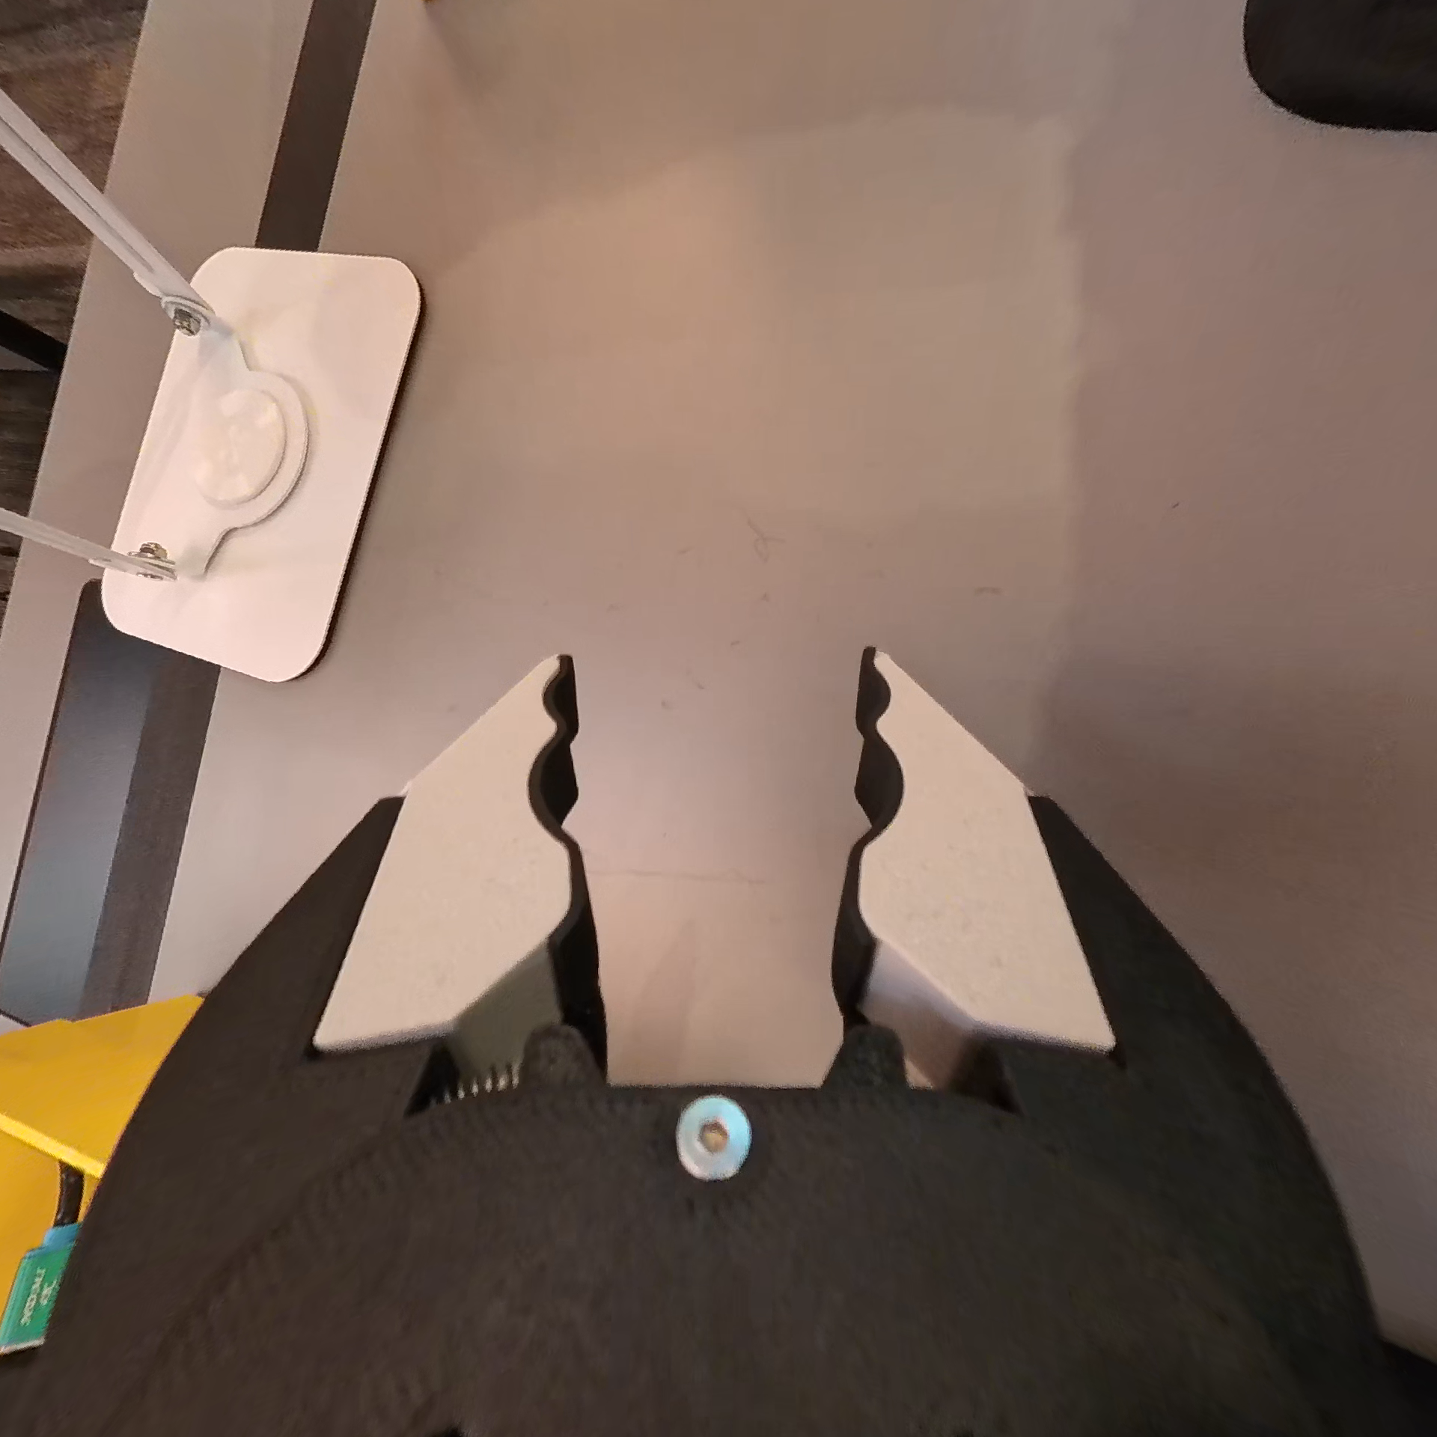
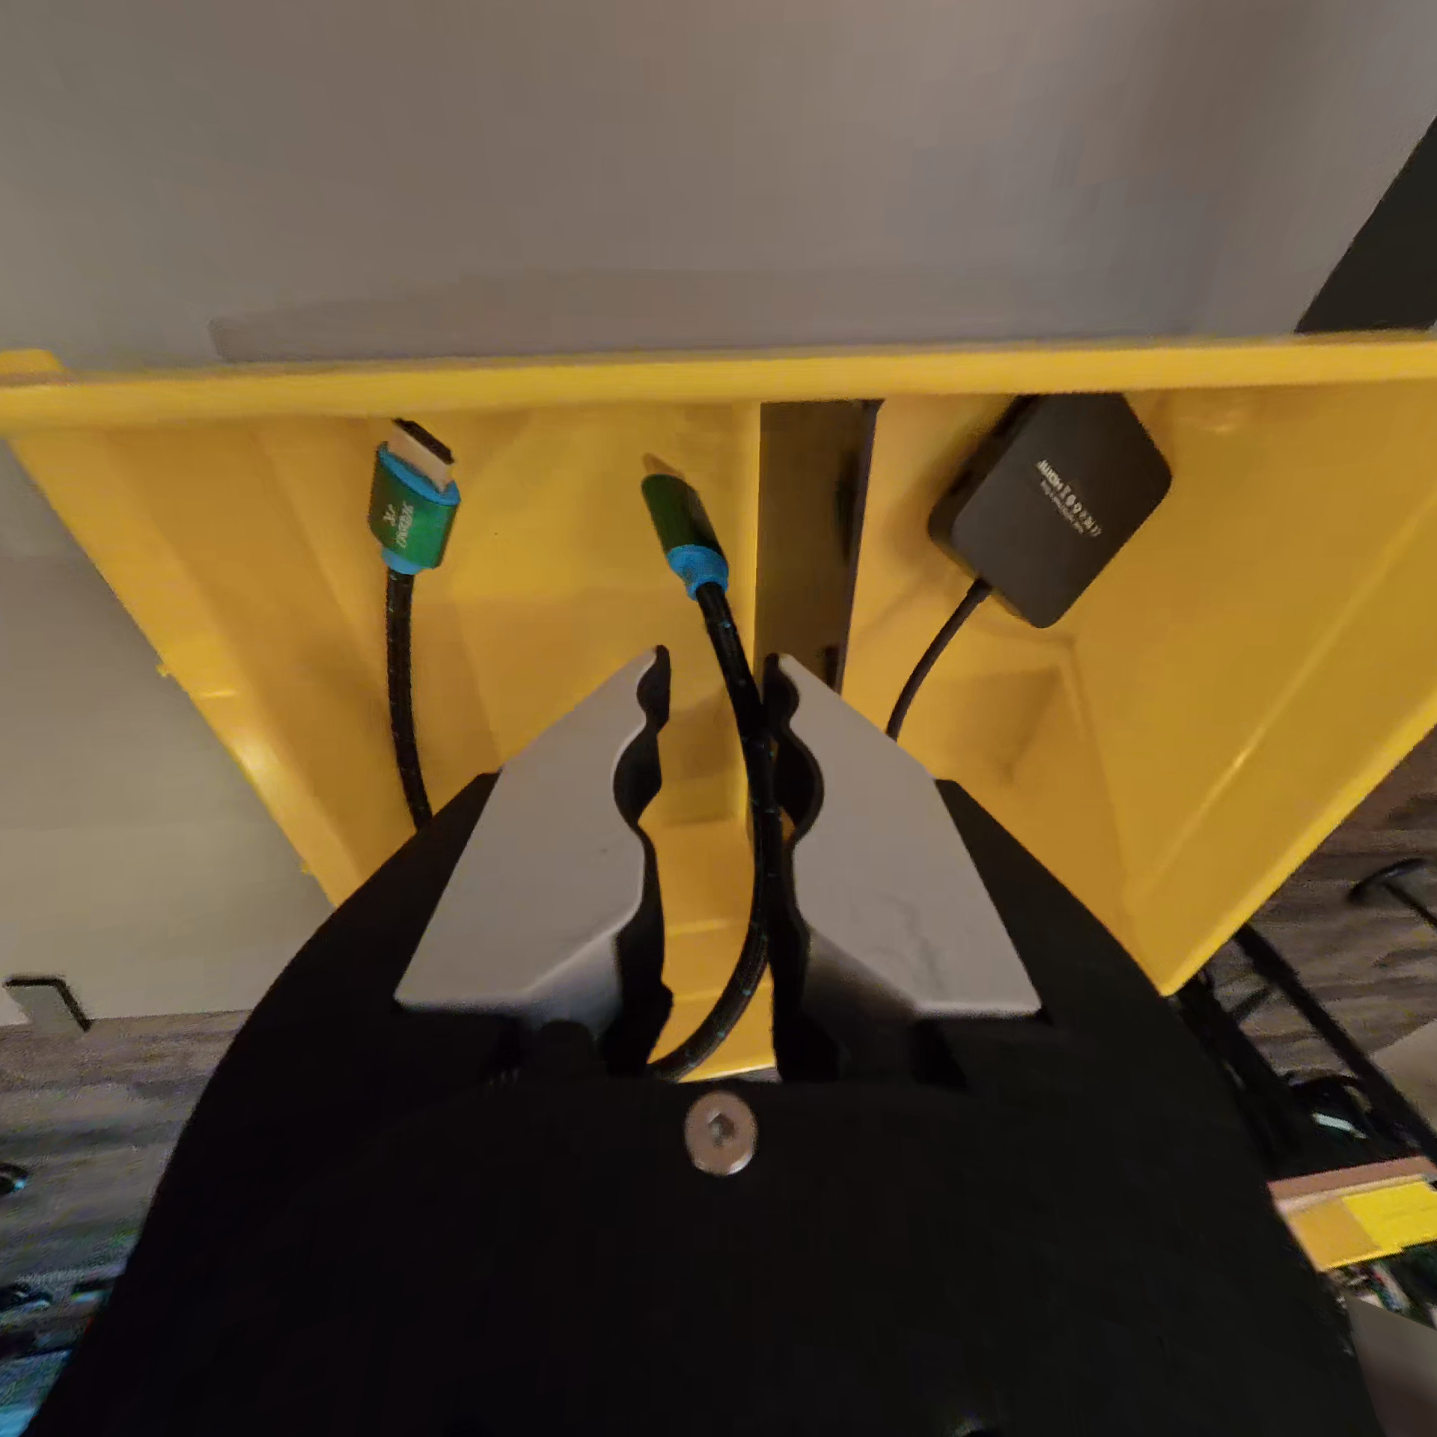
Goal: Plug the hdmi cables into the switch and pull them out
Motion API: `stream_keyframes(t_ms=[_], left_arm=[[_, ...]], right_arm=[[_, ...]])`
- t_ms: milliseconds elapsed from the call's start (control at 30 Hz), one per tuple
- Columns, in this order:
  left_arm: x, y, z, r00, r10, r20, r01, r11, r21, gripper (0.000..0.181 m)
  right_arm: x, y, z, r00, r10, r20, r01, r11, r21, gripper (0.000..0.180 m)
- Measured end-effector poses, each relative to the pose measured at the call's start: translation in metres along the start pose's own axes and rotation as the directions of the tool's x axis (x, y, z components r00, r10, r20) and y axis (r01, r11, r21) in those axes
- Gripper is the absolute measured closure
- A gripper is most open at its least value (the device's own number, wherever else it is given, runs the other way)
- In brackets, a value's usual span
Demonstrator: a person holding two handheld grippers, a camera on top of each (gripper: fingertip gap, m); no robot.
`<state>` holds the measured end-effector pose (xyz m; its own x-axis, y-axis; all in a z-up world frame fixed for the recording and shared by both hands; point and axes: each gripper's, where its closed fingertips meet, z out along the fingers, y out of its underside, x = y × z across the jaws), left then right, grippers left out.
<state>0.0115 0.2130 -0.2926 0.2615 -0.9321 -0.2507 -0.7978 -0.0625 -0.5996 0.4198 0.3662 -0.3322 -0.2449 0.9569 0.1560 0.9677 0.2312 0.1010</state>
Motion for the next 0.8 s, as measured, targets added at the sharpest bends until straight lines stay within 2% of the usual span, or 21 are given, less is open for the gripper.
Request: stream_keyframes(t_ms=[167,333,400,467,533,600,667,733,800], left_arm=[[-0.002,0.002,-0.002,1.000,-0.008,0.000,0.008,1.000,0.006,0.110],[-0.001,0.003,-0.001,1.000,-0.005,-0.001,0.005,1.000,0.001,0.110],[-0.001,0.002,-0.002,1.000,-0.002,0.000,0.002,1.000,0.001,0.110],[0.000,0.000,-0.002,1.000,-0.001,-0.001,0.001,1.000,0.005,0.111],[0.001,-0.001,-0.002,1.000,0.004,-0.002,-0.004,1.000,0.004,0.110],[0.002,-0.002,-0.002,1.000,0.011,0.000,-0.011,1.000,-0.001,0.110],[0.003,-0.003,-0.002,1.000,0.019,0.003,-0.019,1.000,-0.007,0.110],[0.003,-0.003,-0.004,1.000,0.020,0.007,-0.020,1.000,-0.007,0.111],[0.002,-0.004,-0.005,1.000,0.016,0.007,-0.016,1.000,-0.002,0.111]], right_arm=[[0.001,0.001,-0.025,0.990,0.138,-0.017,-0.134,0.980,0.145,0.133],[-0.001,0.026,-0.048,0.959,0.270,-0.086,-0.252,0.952,0.174,0.127],[-0.007,0.031,-0.050,0.955,0.278,-0.107,-0.258,0.950,0.174,0.126],[-0.008,0.026,-0.046,0.952,0.281,-0.118,-0.256,0.947,0.192,0.124],[-0.007,0.027,-0.033,0.952,0.273,-0.138,-0.253,0.956,0.146,0.116],[-0.009,0.025,-0.020,0.956,0.255,-0.146,-0.242,0.965,0.104,0.115],[-0.009,0.016,-0.008,0.953,0.276,-0.125,-0.260,0.957,0.130,0.104],[-0.009,0.014,-0.004,0.947,0.301,-0.112,-0.282,0.947,0.156,0.107],[-0.011,0.011,-0.002,0.941,0.328,-0.079,-0.309,0.933,0.184,0.102]])
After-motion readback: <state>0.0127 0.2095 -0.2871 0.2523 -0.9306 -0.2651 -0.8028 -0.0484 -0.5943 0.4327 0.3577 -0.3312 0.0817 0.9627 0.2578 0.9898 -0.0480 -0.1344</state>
